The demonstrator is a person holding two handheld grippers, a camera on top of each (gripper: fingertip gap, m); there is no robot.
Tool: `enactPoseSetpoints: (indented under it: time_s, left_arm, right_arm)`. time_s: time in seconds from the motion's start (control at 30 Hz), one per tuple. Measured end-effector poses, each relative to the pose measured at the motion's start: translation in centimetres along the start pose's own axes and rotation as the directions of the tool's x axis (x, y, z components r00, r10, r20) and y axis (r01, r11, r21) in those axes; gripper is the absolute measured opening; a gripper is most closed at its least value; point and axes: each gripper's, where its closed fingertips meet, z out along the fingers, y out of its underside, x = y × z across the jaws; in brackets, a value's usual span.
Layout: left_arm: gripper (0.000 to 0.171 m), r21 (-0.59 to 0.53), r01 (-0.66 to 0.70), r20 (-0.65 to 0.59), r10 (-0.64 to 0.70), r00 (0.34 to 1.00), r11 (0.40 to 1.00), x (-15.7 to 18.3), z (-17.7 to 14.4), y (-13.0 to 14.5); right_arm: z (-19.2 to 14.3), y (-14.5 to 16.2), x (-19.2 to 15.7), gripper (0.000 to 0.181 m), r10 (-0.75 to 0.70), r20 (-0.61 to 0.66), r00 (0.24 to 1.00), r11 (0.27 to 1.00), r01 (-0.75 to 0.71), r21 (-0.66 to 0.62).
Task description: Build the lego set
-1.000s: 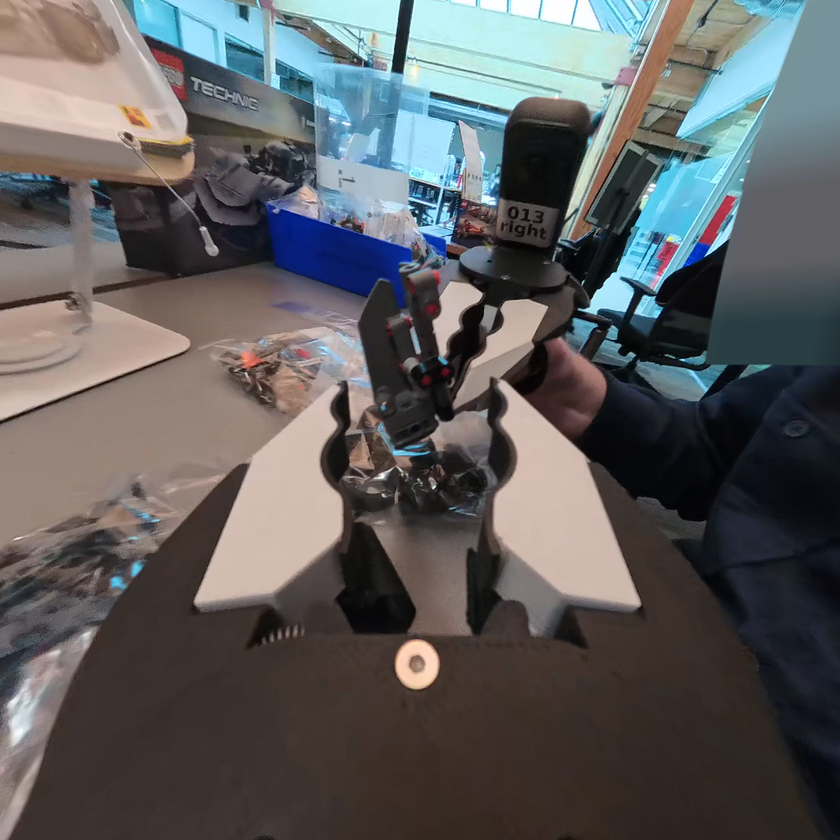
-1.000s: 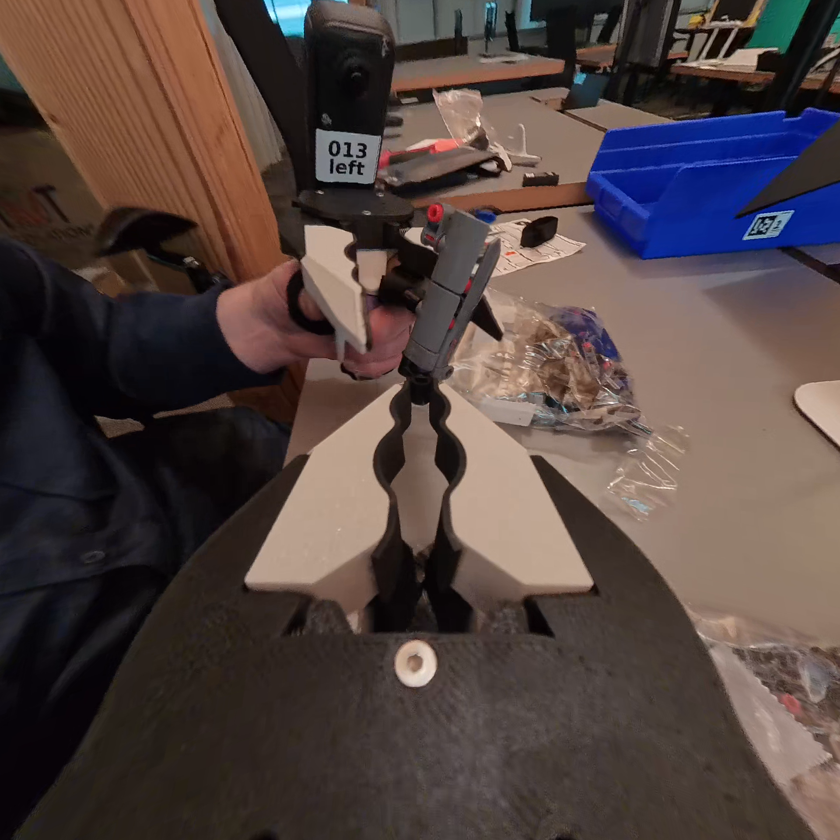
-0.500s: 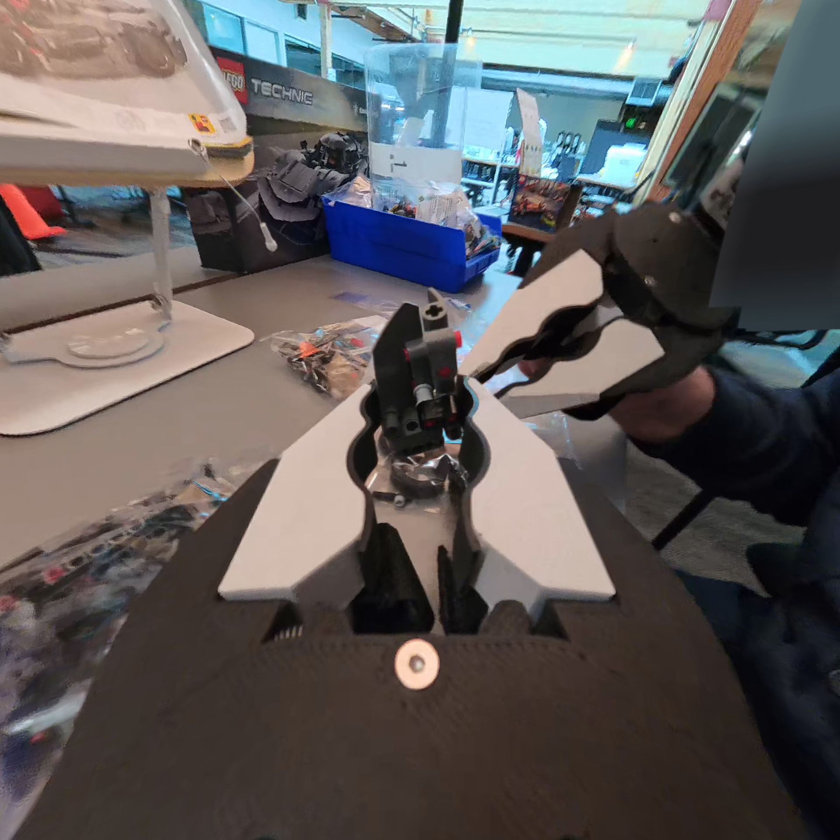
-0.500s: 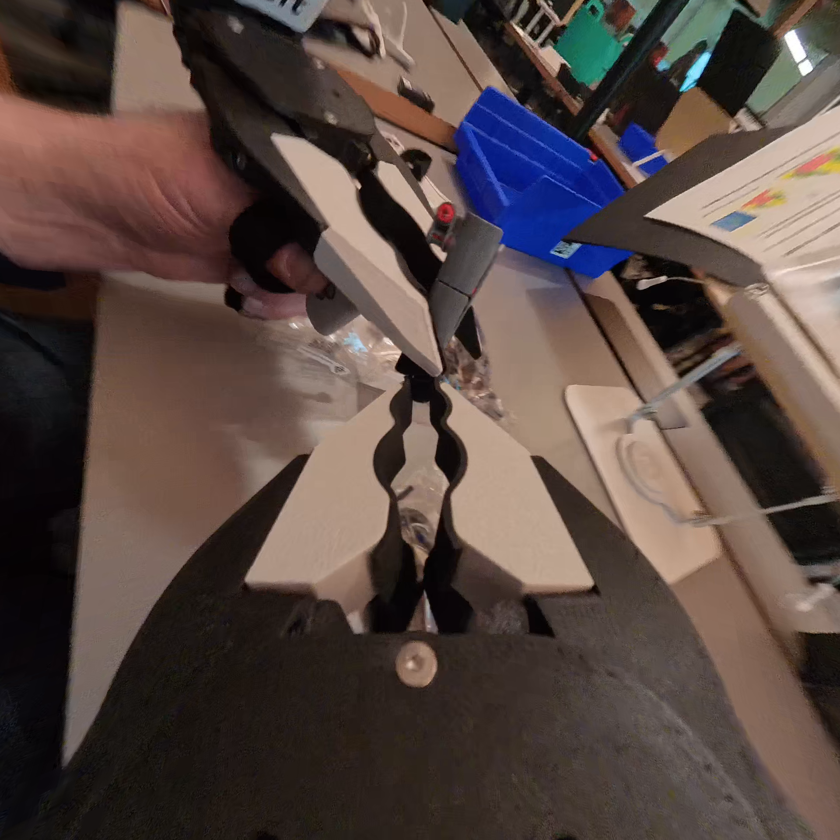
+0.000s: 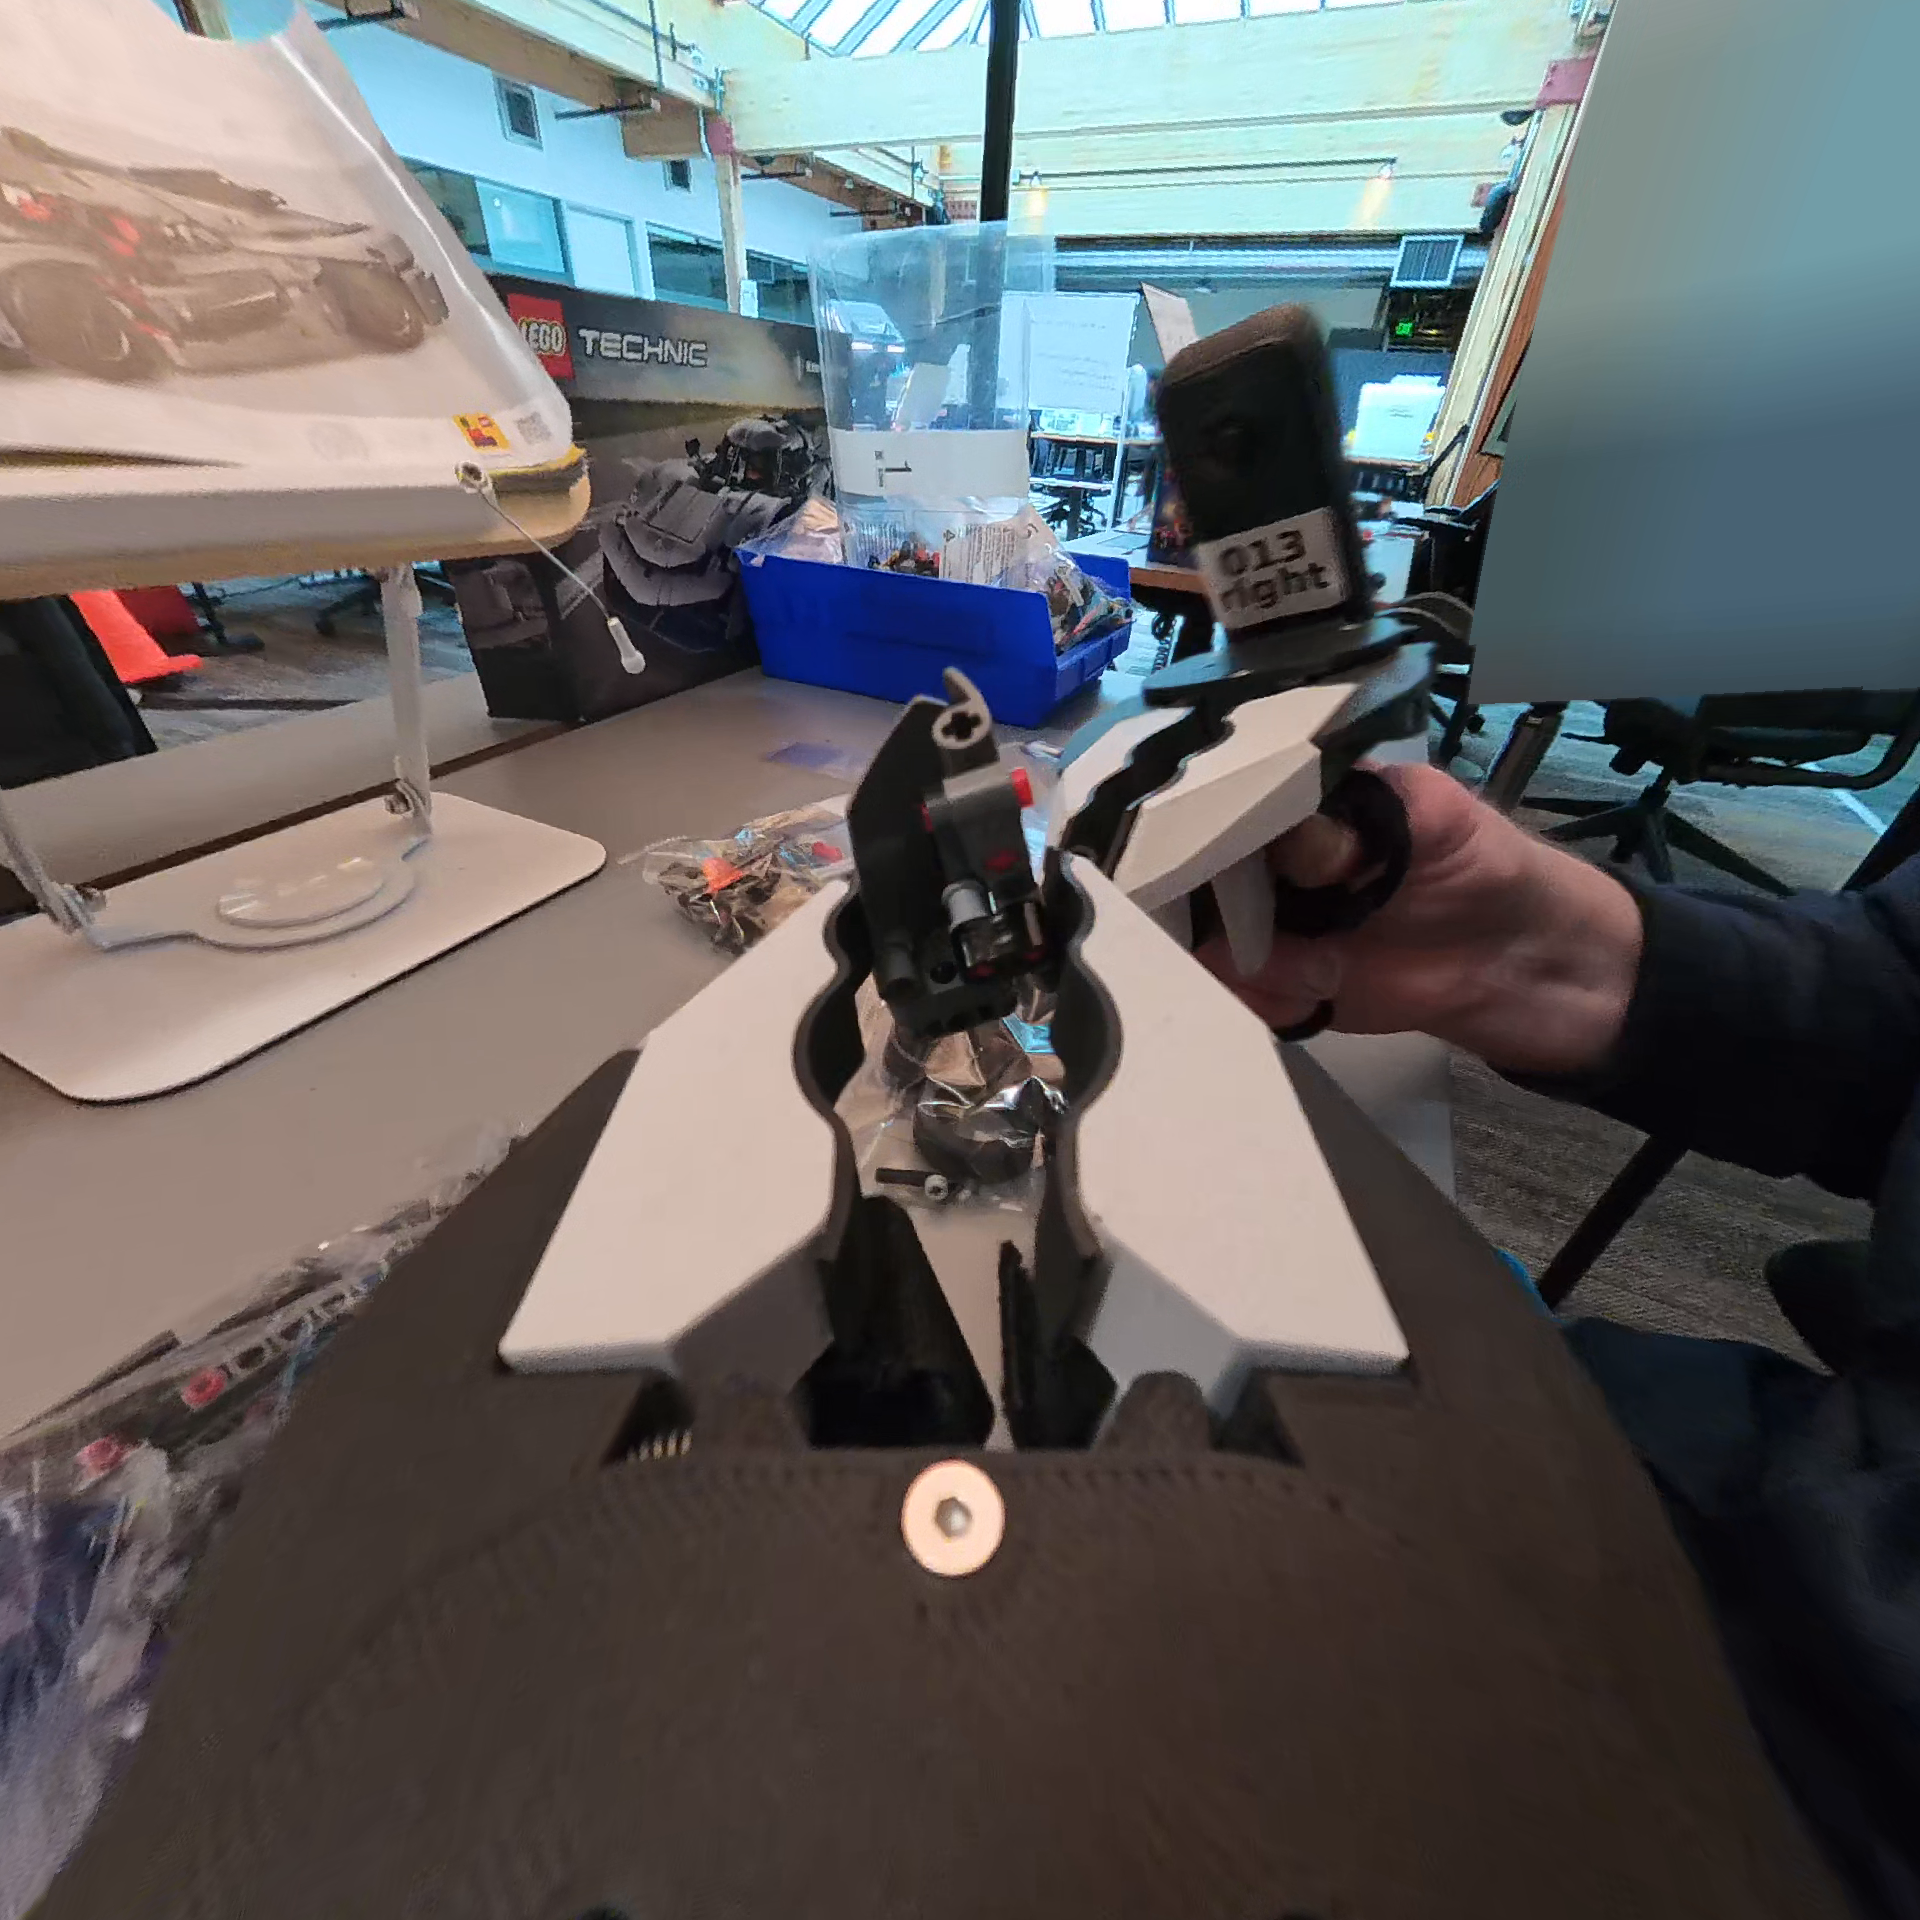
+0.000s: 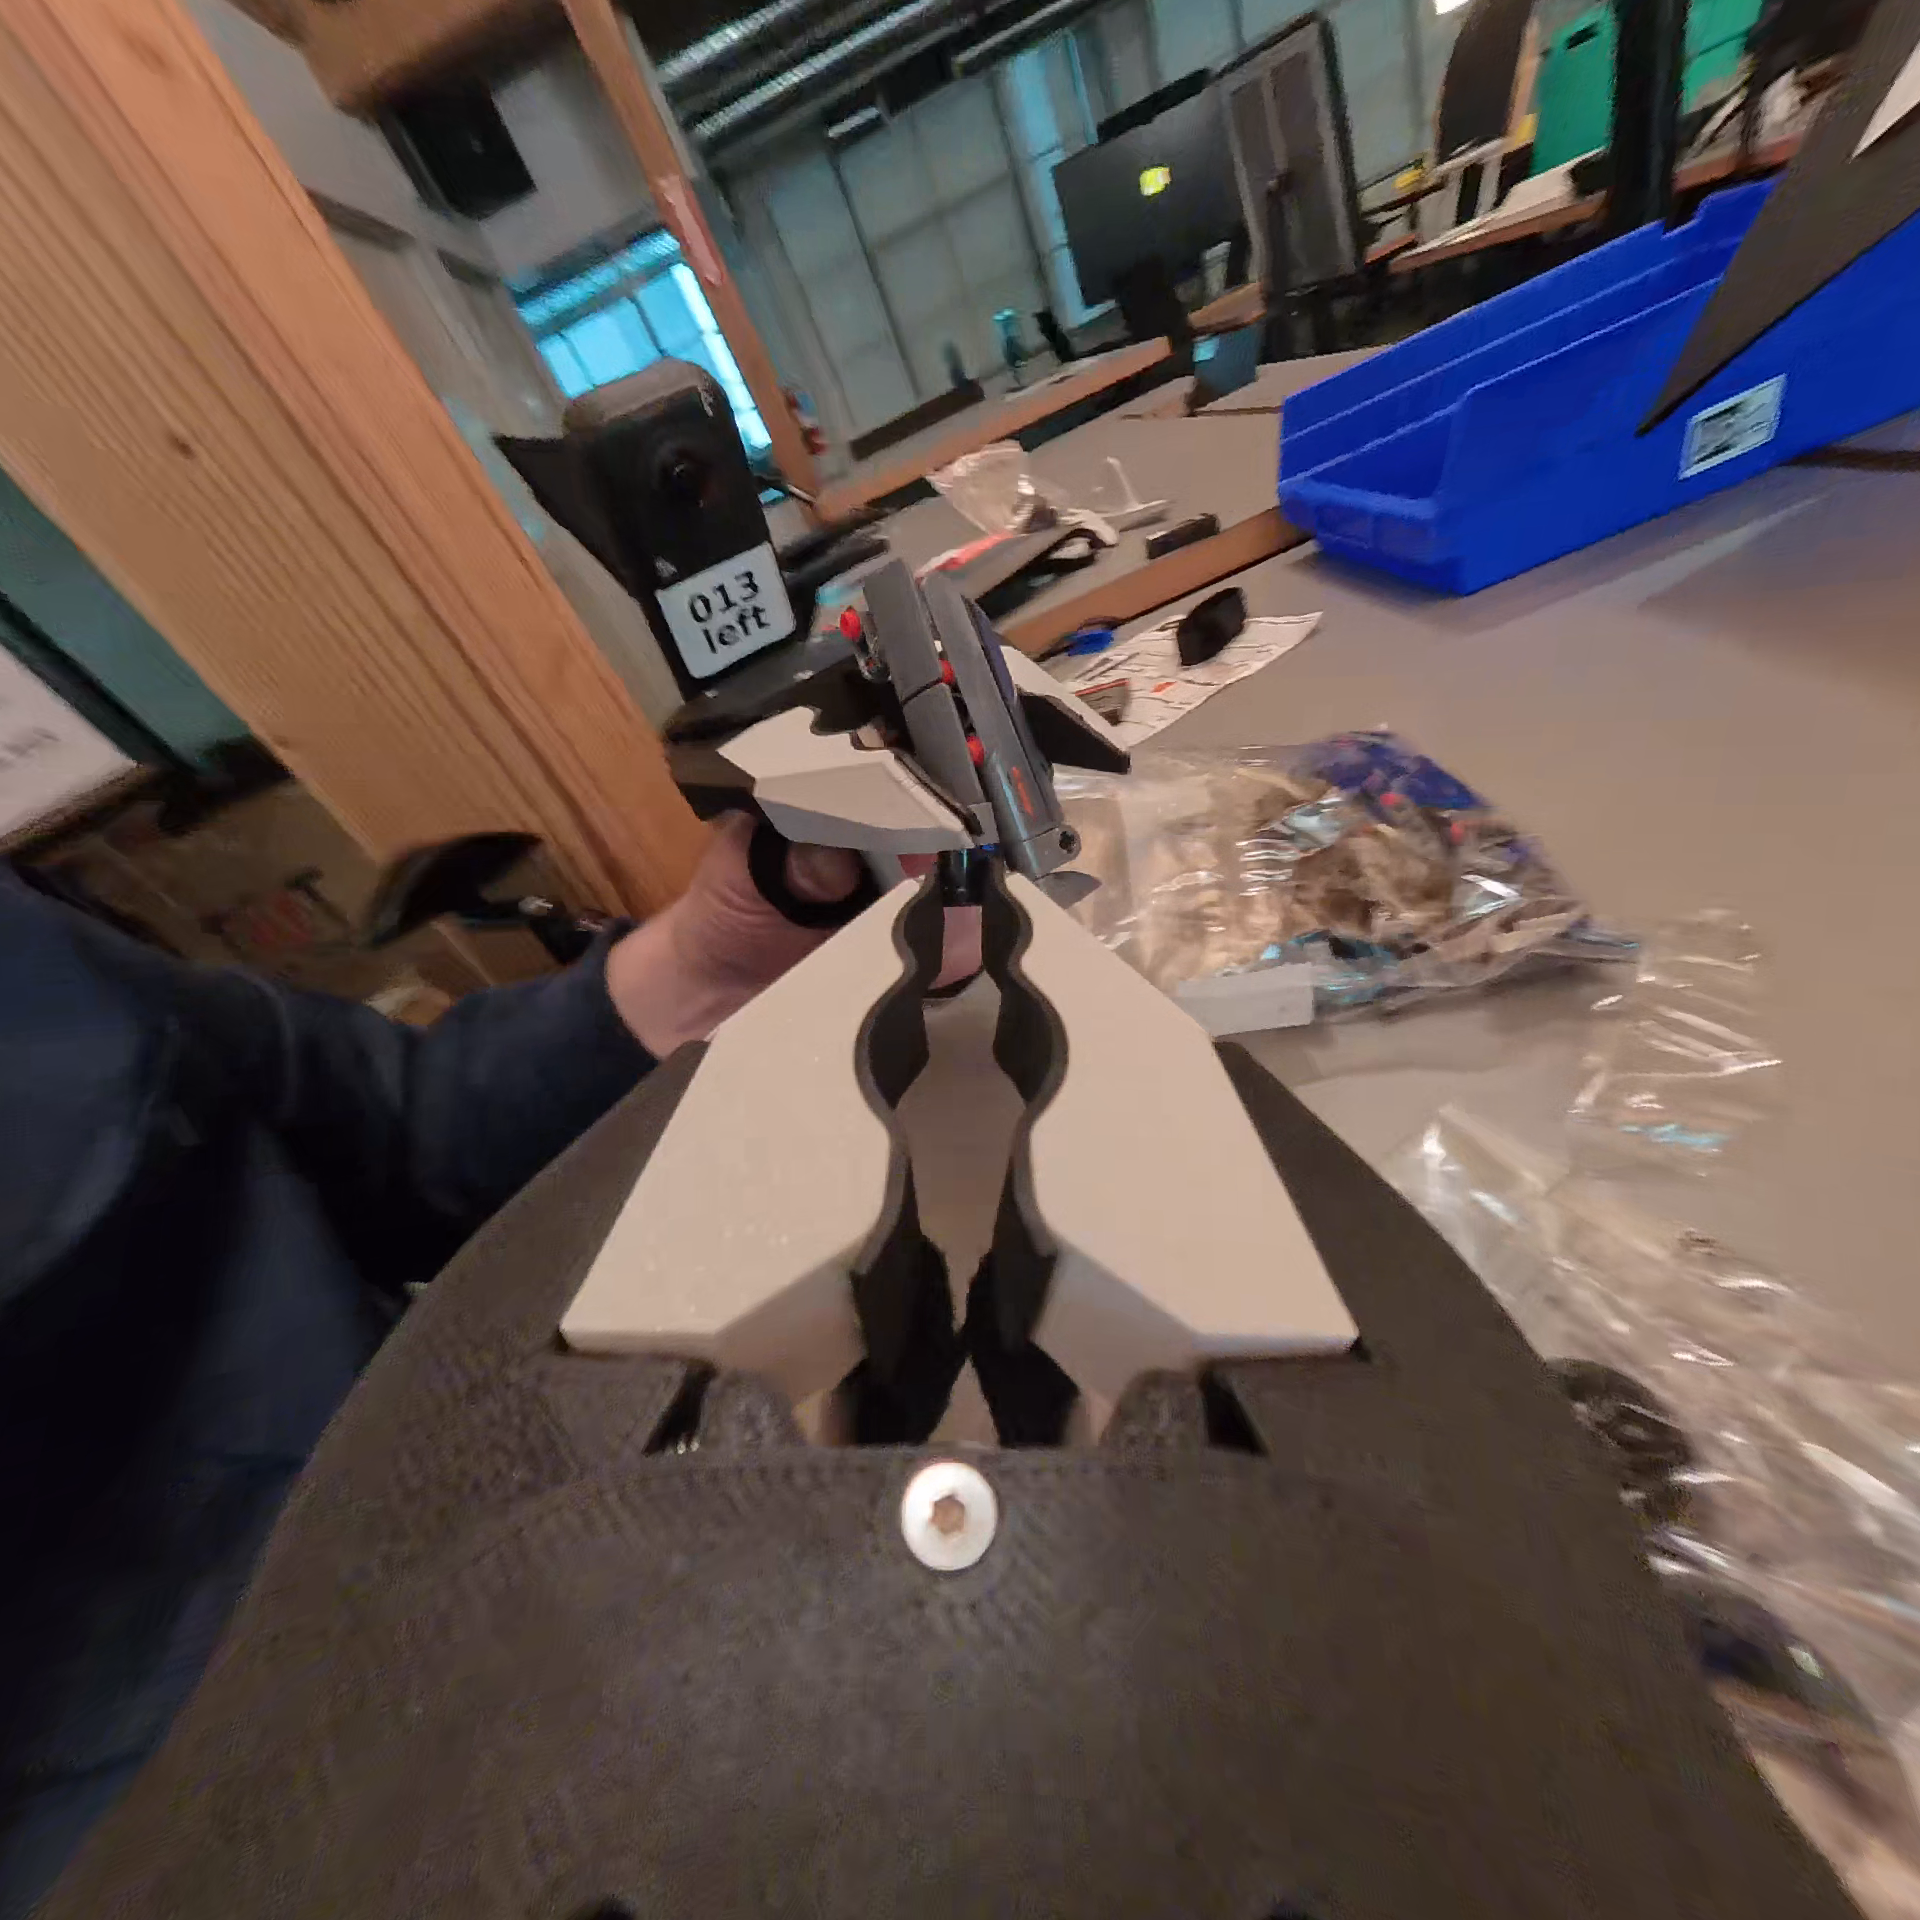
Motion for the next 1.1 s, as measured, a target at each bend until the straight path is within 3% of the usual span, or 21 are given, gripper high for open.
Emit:
enactPoseSetpoints:
  time_s: [0.03, 0.1, 0.17, 0.2, 0.27, 0.3, 0.4, 0.57, 0.67, 0.83, 0.93, 1.0, 1.1]
  left_arm:
    - [0.032, -0.007, 0.024, 0.007, -0.024, 1.000, 1.000, -0.2, 0.0, 0.2]
    - [0.032, -0.030, 0.094, 0.165, -0.088, 0.982, 0.995, -4.0, -1.3, 1.7]
    - [0.031, 0.104, 0.242, 0.149, -0.256, 0.955, 0.965, -6.1, -3.7, 0.7]
    - [0.032, 0.058, 0.181, 0.162, -0.188, 0.969, 0.982, -5.5, -3.4, 0.5]
    - [0.033, -0.021, 0.128, 0.084, -0.126, 0.988, 0.992, -3.0, -1.4, 0.5]
    - [0.033, -0.027, 0.122, 0.092, -0.119, 0.989, 0.992, -3.2, -1.2, 0.7]
    - [0.033, 0.040, 0.247, 0.023, -0.248, 0.968, 0.968, -3.8, -1.9, 0.4]
    - [0.033, 0.069, 0.337, -0.027, -0.335, 0.942, 0.939, -3.9, -1.8, 0.6]
    - [0.033, 0.088, 0.404, -0.046, -0.401, 0.915, 0.911, -4.4, -1.9, 1.0]
    - [0.033, 0.082, 0.420, -0.027, -0.419, 0.907, 0.904, -4.7, -1.5, 1.4]
    - [0.034, 0.075, 0.420, 0.004, -0.421, 0.907, 0.904, -4.8, -1.1, 1.5]
    - [0.034, 0.083, 0.418, 0.007, -0.420, 0.908, 0.905, -4.6, -0.7, 1.3]
    - [0.034, 0.093, 0.408, 0.018, -0.411, 0.911, 0.908, -4.2, -0.1, 1.1]
  right_arm:
    - [0.1, 0.2, 0.2, 0.005, -0.106, -0.073, 0.992, 0.994, 0.104, -0.033]
    - [-0.4, -0.6, -0.4, 0.005, -0.406, -0.191, 0.894, 0.913, 0.388, -0.127]
    - [-1.3, -1.6, -0.2, 0.005, -0.547, -0.273, 0.791, 0.836, 0.506, -0.211]
    - [-1.4, -0.8, 1.3, 0.005, -0.556, -0.283, 0.782, 0.827, 0.488, -0.277]
    - [-0.9, 0.4, 2.0, 0.005, -0.398, -0.186, 0.898, 0.904, 0.351, -0.243]
    - [-0.7, 0.7, 2.2, 0.005, -0.374, -0.156, 0.914, 0.910, 0.329, -0.253]
    - [0.3, 3.8, 3.2, 0.006, -0.411, -0.087, 0.907, 0.847, 0.346, -0.403]
    - [1.6, 8.3, 5.4, 0.011, -0.445, -0.067, 0.893, 0.724, 0.315, -0.614]
    - [2.0, 7.9, 5.7, 0.018, -0.473, -0.072, 0.878, 0.708, 0.330, -0.624]
    - [2.3, 5.2, 5.2, 0.029, -0.448, -0.102, 0.888, 0.775, 0.329, -0.539]
    - [2.8, 2.5, 4.4, 0.032, -0.388, -0.117, 0.914, 0.861, 0.314, -0.400]
    - [3.3, 1.6, 4.3, 0.039, -0.370, -0.131, 0.920, 0.878, 0.300, -0.373]
    - [4.1, 1.1, 4.3, 0.029, -0.347, -0.152, 0.926, 0.896, 0.279, -0.345]
